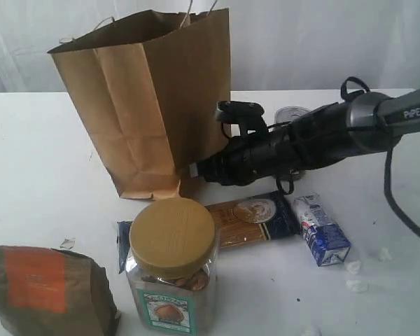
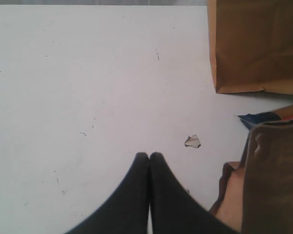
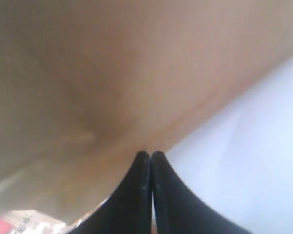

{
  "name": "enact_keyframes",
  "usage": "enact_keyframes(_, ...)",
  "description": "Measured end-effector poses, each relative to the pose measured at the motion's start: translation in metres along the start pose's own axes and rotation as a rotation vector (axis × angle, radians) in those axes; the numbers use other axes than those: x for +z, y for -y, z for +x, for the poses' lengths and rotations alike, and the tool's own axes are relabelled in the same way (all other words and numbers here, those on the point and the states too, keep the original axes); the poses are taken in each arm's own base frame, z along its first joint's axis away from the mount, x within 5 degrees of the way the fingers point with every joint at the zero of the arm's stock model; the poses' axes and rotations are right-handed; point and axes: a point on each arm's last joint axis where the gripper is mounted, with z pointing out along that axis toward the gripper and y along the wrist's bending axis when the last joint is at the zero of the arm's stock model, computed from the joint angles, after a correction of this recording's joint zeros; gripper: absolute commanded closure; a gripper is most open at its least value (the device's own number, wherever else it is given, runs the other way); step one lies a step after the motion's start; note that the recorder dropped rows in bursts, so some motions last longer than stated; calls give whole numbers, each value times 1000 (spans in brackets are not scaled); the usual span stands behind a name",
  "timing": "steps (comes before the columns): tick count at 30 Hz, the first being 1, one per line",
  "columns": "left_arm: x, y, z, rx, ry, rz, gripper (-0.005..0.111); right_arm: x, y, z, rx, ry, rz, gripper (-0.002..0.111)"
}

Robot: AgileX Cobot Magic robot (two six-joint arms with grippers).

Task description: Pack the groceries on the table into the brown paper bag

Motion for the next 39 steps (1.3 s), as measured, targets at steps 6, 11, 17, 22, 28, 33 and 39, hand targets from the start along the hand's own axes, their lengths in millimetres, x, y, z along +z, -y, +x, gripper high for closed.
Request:
enact_keyframes(6,0,0,0,0,0,0,107,-17,0,-4,-54,-44,84,108)
enact_keyframes(11,0,0,0,0,0,0,107,-64,-20,-30,-117,37,103,108)
enact_keyframes(17,0,0,0,0,0,0,107,-120,-42,-56,-246,187,137,108)
enact_keyframes(22,0,0,0,0,0,0,107,-144,-51,-60,-286,208,160,108)
enact_keyframes(28,-2,0,-2,1,34,3,107,-160,-42,-65,-262,241,240,108)
enact_keyframes(33,-4,0,-3,1,59,5,107,-175,-17,-77,-231,359,348,108)
enact_keyframes(39,-4,0,-3,1,59,5,107,-188,12,-82,-200,420,442,91)
